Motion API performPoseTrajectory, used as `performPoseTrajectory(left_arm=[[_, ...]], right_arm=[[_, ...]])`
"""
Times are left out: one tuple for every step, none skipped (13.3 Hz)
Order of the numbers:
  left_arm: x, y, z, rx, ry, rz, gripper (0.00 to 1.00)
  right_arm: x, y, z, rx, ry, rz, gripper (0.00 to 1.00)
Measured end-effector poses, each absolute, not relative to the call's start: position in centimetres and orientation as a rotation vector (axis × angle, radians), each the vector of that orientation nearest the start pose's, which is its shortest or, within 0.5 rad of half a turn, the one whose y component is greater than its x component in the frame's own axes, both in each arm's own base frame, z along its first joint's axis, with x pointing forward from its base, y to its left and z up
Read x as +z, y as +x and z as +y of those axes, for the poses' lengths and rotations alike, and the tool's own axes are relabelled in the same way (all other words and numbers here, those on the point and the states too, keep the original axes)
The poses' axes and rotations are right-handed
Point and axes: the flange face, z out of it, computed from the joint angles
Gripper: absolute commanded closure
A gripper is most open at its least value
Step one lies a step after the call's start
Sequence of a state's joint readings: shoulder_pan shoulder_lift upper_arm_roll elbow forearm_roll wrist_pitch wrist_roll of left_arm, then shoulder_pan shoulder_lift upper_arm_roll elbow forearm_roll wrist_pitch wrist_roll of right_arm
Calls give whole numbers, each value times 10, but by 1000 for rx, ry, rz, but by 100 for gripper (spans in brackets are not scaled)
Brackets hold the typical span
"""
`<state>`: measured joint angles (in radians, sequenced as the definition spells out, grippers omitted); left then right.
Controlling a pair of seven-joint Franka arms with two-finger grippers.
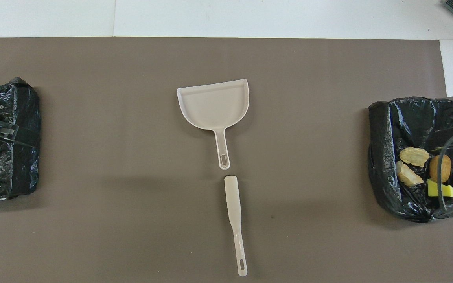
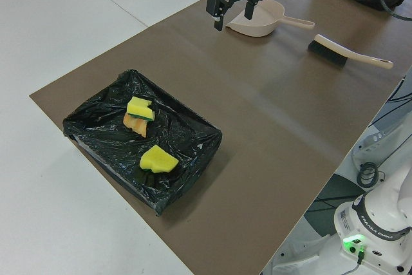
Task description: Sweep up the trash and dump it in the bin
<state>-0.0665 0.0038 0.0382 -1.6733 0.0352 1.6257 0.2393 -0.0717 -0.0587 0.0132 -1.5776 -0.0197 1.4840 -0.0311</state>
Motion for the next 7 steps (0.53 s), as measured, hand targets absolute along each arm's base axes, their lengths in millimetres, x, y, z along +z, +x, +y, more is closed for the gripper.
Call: performPoseTrajectory(left_arm=[[586, 557, -12, 66, -3083, 418, 0], [593, 556, -12, 48, -3085, 417, 0], [598, 556, -12, 32, -3093, 413, 0], [602, 556, -12, 20, -3106, 406, 0], [604, 556, -12, 13, -3115, 400, 0], [604, 556, -12, 10, -3119, 395, 0], [605, 556, -12, 8, -3121, 390, 0]], right_arm=[[646, 526, -33, 57, -3160, 45, 0], [646, 526, -33, 57, -3160, 45, 0], [646, 526, -33, 57, -3160, 45, 0], [646, 526, -33, 57, -3160, 45, 0], [646, 526, -33, 57, -3160, 45, 0], [646, 526, -33, 57, -3160, 45, 0], [646, 526, -33, 57, -3160, 45, 0]])
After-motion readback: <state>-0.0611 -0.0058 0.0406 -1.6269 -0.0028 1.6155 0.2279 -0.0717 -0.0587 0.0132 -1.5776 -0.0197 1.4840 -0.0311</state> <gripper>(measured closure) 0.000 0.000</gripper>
